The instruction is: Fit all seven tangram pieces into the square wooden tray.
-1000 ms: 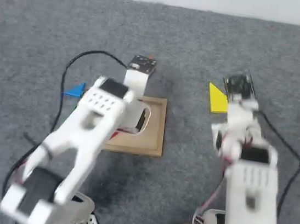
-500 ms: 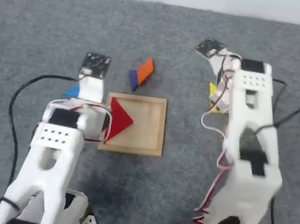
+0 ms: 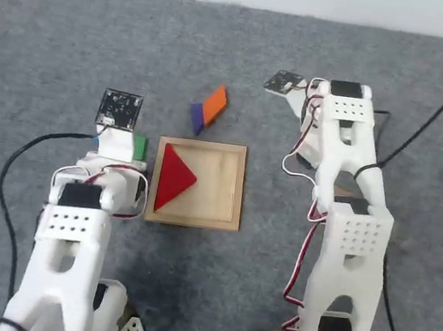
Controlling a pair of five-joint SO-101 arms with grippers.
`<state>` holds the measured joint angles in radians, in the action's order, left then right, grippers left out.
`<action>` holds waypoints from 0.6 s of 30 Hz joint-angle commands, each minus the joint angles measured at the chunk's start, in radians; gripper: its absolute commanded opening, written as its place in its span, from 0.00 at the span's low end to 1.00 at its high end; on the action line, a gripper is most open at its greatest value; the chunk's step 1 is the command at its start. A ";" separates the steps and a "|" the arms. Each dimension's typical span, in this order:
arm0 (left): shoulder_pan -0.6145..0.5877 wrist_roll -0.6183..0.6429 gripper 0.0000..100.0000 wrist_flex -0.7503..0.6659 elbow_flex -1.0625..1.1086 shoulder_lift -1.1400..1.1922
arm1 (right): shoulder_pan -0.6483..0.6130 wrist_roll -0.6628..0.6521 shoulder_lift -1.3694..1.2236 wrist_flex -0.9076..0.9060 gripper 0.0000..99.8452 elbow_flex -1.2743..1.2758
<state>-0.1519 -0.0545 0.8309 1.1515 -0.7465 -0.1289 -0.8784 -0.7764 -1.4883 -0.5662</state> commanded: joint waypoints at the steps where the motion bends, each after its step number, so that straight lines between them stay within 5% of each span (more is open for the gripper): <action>1: -0.008 -0.009 0.08 -0.054 0.013 -0.058 | -0.010 -0.012 -0.007 -0.001 0.43 -0.060; 13: -0.008 -0.009 0.09 -0.055 0.030 -0.097 | 0.028 -0.071 -0.097 0.042 0.42 -0.060; 18: -0.008 -0.011 0.09 -0.055 0.030 -0.095 | 0.028 -0.078 -0.097 0.044 0.30 -0.060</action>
<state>-0.1565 -0.0606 0.8017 1.1930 -0.8140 -0.1212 -0.9413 -0.8638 -1.4699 -0.5938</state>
